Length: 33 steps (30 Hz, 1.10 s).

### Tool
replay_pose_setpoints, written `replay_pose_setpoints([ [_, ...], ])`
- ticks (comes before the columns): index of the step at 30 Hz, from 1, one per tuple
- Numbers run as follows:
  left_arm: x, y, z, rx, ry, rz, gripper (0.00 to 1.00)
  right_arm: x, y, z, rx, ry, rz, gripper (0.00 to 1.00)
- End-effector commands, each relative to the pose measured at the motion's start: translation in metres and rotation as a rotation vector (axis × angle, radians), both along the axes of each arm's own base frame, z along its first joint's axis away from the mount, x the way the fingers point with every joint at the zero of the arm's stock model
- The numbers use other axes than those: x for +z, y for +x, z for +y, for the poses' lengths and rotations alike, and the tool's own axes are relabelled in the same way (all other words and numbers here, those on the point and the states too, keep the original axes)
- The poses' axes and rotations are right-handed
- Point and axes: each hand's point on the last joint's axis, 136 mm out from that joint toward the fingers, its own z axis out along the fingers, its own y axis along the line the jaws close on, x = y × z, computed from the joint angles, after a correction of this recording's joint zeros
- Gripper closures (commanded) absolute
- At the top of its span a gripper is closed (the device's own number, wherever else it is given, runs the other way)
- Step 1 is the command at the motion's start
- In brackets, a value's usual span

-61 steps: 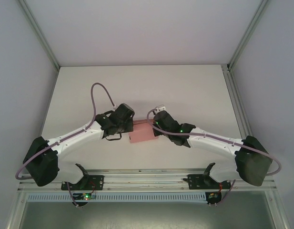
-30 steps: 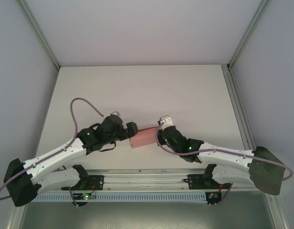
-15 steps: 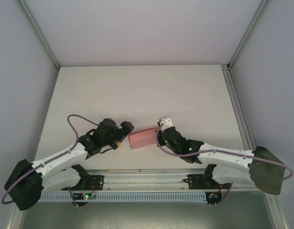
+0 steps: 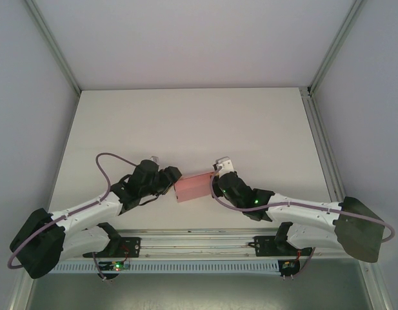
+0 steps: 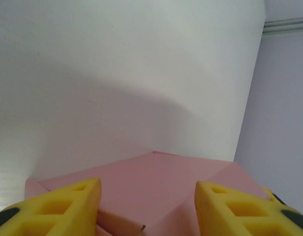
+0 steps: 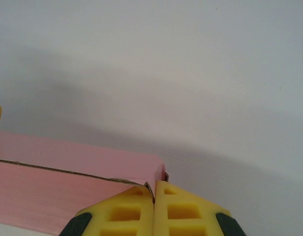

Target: Assemble paper box

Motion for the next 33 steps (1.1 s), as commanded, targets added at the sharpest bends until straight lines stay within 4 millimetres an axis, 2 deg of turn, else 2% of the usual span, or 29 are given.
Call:
replay_pose_setpoints([
  [1,-0.032,-0.014,0.007,-0.063,0.106,0.009,0.61,-0.031,-0.026,-0.009,0.054,-0.053,0.112,0.94],
  [5,-0.048,-0.021,0.016,-0.092,0.196,-0.010,0.67,-0.016,-0.032,-0.005,0.095,-0.006,0.114,0.73],
  [8,-0.060,-0.025,0.023,-0.090,0.231,-0.008,0.75,-0.003,-0.040,0.007,0.188,0.020,0.115,0.55],
  [12,-0.054,-0.027,0.016,-0.131,0.217,-0.062,0.77,0.008,-0.042,0.008,0.216,0.038,0.107,0.46],
  [15,-0.050,-0.030,0.013,-0.175,0.250,-0.107,0.78,0.013,-0.045,0.006,0.230,0.072,0.104,0.30],
  [19,-0.051,-0.036,0.008,-0.234,0.291,-0.143,0.78,0.025,-0.048,0.003,0.252,0.140,0.084,0.24],
  [22,-0.055,-0.039,0.005,-0.257,0.313,-0.148,0.77,0.036,-0.038,-0.007,0.180,0.201,0.039,0.23],
  [24,-0.059,-0.041,0.005,-0.261,0.330,-0.146,0.77,0.036,-0.030,-0.016,0.125,0.198,0.027,0.23],
  [27,-0.061,-0.042,0.002,-0.280,0.335,-0.159,0.77,0.022,-0.027,-0.022,0.091,0.186,0.070,0.28],
  [33,-0.068,-0.048,0.004,-0.313,0.362,-0.150,0.78,-0.033,-0.034,-0.039,0.041,0.100,0.198,0.37],
])
